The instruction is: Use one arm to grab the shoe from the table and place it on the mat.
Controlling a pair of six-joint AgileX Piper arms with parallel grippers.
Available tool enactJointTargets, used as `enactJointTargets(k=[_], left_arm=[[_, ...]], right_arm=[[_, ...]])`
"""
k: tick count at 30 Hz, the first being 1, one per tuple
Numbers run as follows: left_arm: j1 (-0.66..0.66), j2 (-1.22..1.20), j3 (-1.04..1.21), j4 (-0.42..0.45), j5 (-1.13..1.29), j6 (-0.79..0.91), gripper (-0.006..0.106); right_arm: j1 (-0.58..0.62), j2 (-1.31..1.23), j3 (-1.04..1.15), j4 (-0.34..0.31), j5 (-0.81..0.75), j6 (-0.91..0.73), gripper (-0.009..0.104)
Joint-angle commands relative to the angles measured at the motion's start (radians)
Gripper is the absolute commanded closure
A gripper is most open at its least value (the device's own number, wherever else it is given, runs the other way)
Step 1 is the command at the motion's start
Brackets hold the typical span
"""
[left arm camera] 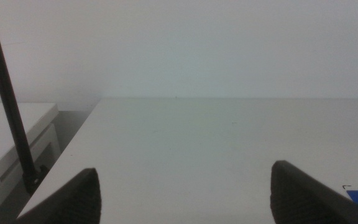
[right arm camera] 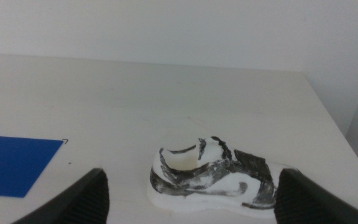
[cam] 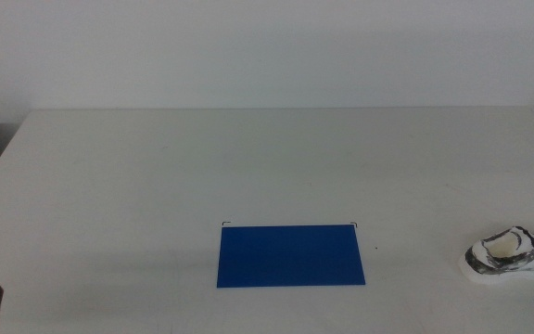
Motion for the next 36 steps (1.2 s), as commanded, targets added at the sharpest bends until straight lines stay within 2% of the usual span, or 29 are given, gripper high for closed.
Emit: enactJointTargets(k=[1,9,18,20,25,30,36], left_arm=[[-0.005,-0.007,0.005,-0.013,-0.081,-0.012,0.007],[-0.005,-0.007,0.005,-0.013,-0.081,-0.012,0.007],[-0.005,-0.007,0.005,-0.013,-0.081,-0.012,0.007],[-0.005,-0.007,0.005,-0.013,-0.081,-0.012,0.007],[-0.005,-0.007,0.005,-0.013,-0.081,-0.012,0.007],[-0.005,-0.007,0.005,-0.013,-0.081,-0.012,0.007],[-0.005,-0.007,0.005,-0.013,-0.081,-0.012,0.007]], right_arm=[[-0.003,-0.021,-0.018,0.001,-0.048,-0.006,0.003],[-0.003,0.109,-0.230,0.004,0.135,-0.006,0.003],[-0.003,0.410,-0.525,0.006,0.323,-0.006,0.003],[-0.003,0.480,-0.586,0.025,0.363,0.007,0.003],[-0.003,0.649,-0.742,0.100,0.458,0.111,0.003],[-0.003,0.785,-0.874,0.104,0.524,0.191,0.003],[-0.003,0.961,-1.028,0.087,0.656,0.408,0.003]])
